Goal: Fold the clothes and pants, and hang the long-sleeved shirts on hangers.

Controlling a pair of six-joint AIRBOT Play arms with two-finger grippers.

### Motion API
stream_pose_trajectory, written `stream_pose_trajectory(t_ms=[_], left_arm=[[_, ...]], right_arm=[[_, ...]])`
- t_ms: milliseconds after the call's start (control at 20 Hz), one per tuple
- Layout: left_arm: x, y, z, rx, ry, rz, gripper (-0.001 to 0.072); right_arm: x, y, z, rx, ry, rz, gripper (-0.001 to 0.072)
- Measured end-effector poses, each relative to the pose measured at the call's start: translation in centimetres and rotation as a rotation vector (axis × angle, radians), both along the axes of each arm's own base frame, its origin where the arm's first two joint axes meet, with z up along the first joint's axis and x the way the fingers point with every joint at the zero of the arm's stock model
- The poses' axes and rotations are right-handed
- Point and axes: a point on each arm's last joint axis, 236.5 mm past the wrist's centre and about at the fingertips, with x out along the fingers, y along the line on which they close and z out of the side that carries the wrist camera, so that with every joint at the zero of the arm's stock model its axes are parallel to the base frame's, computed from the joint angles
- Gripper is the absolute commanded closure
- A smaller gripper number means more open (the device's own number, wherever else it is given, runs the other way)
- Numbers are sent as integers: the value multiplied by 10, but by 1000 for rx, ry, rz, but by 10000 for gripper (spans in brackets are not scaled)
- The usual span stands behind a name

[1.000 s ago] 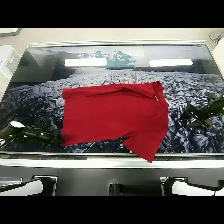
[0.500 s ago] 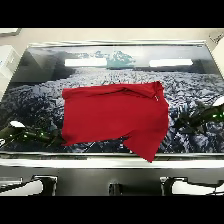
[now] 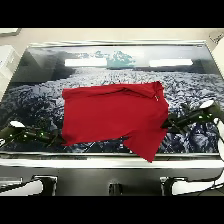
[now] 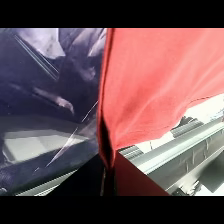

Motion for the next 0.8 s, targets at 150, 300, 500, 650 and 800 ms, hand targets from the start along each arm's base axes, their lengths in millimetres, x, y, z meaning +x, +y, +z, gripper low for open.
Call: stream_pose_trajectory(t_ms=[150, 300, 500, 650, 800], left_arm=[[5, 2, 5, 1, -11, -1, 692], [41, 15, 32, 46, -140, -7, 692], [136, 51, 157, 225, -593, 8, 691], [185, 74, 343, 427, -1109, 90, 690], [151, 70, 530, 574, -1577, 205, 691]], right_arm=[[6, 12, 2, 6, -29, 22, 671], [27, 14, 35, -9, -142, 34, 672], [96, -4, 167, -145, -575, 50, 671], [127, -17, 349, -334, -1091, 13, 671], [79, -16, 533, -537, -1577, -70, 671]])
